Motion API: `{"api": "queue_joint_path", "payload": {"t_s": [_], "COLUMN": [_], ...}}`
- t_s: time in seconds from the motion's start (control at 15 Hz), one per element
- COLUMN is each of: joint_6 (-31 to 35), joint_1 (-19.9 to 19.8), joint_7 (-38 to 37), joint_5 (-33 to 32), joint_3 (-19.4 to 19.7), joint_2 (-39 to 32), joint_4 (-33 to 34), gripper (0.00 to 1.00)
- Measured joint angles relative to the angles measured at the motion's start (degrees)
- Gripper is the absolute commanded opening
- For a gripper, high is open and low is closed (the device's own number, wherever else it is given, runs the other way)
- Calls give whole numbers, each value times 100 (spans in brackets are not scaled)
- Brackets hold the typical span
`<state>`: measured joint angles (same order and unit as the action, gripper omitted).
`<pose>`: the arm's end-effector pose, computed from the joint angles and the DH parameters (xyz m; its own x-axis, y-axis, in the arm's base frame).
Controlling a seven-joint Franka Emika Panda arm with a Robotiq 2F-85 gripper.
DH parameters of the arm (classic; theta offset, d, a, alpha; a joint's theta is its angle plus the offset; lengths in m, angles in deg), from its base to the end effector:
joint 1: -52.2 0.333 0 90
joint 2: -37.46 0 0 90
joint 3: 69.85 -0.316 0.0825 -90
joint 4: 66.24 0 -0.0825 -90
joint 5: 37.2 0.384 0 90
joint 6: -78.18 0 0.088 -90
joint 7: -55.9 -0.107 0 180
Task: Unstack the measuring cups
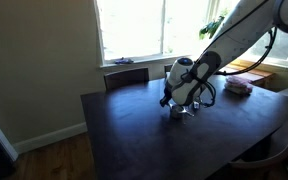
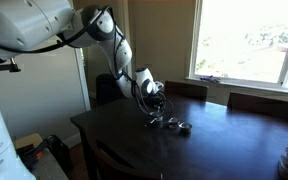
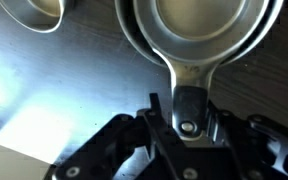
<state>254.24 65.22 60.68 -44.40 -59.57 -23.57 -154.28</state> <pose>0.7100 0.0693 0.0776 0.8225 0.3931 0.4110 0.3106 -0.9159 0.2544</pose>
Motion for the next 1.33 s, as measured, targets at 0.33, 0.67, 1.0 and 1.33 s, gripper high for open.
{"api": "queue_joint_path", "payload": {"t_s": [0.33, 0.67, 1.0, 1.33], "joint_6": [0, 1, 0, 27], "joint_1": [91, 219, 423, 782], "joint_7": [-140, -329, -643, -1030], "joint_5": [0, 2, 13, 16], "joint_3": [158, 344, 597, 986], "joint_2": [0, -1, 0, 23], "joint_4": [3, 10, -20, -128], "gripper": [2, 6, 6, 5]}}
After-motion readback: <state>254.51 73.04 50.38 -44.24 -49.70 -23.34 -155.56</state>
